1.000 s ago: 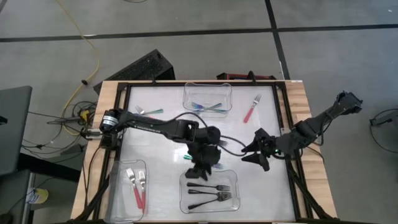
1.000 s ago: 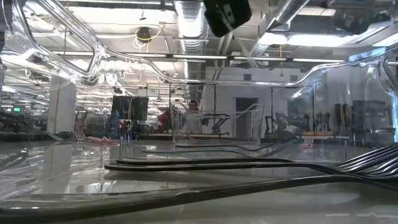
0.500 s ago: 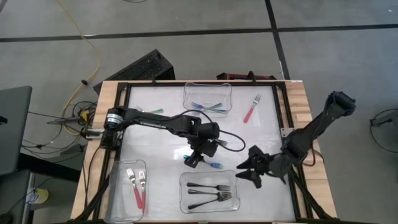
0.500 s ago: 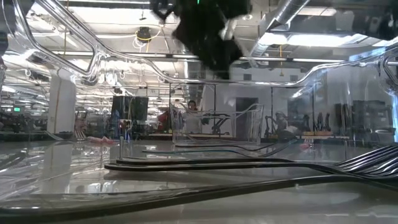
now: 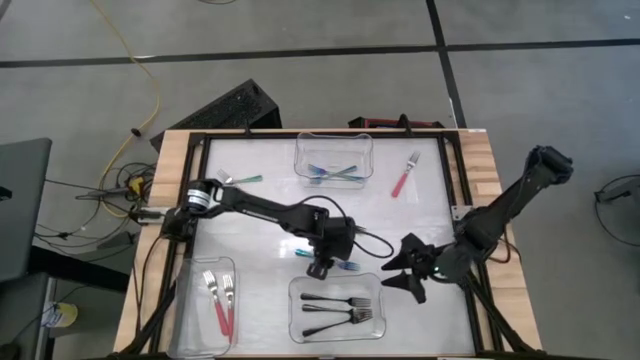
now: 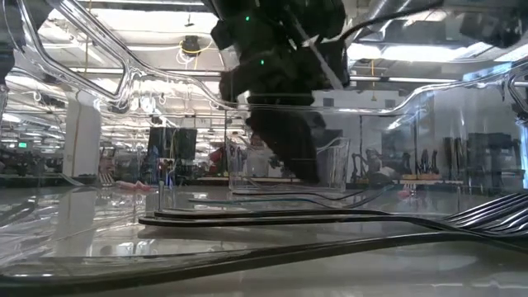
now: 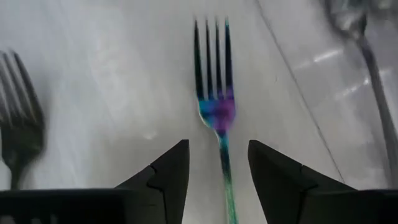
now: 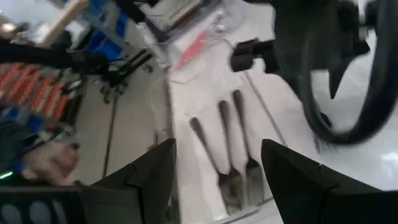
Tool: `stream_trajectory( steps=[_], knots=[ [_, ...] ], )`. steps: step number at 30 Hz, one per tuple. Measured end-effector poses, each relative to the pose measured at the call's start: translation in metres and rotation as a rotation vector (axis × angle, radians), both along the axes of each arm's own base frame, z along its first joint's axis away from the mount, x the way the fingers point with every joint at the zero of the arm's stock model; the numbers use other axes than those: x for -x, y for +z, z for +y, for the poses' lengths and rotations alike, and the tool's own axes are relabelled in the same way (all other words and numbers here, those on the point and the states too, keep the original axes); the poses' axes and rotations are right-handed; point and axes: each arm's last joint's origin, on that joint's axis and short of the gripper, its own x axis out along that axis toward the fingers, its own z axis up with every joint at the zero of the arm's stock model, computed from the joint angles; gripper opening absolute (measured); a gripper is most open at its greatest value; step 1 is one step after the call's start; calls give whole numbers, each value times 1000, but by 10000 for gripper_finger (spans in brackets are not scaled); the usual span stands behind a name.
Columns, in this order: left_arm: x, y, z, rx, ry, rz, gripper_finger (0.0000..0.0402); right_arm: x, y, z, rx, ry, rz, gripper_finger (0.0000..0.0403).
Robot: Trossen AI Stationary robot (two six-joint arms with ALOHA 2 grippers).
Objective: Sort silverware by color (type)
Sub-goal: Put the blue fork into the top transparent bin
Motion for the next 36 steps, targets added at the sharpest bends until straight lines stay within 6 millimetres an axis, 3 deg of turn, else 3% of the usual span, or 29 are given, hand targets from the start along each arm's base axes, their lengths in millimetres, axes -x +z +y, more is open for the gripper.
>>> stream_trajectory(
  steps=[13, 17, 20, 22, 26, 32, 36],
  knots=[
    [3, -25, -5, -44, -3, 117, 144, 34, 42, -40, 80, 75, -173, 260],
    [4, -32, -4, -56, 16, 146, 105, 45, 54, -52, 84, 71, -243, 260],
    [3, -32, -3, -67, 55, 143, 44, 54, 60, -59, 88, 70, -286, 260],
    [2, -25, -1, -78, 84, 125, 14, 60, 65, -64, 91, 72, -319, 260],
    [-4, -5, 3, -134, 115, 71, 5, 69, 71, -71, 94, 75, -369, 260],
    [-13, 67, 25, -168, 181, -121, 2, 74, 75, -76, 131, 76, -405, 260],
    [-12, 104, 52, -193, 192, -197, 2, 70, 74, -81, 151, 25, -399, 260]
  ],
)
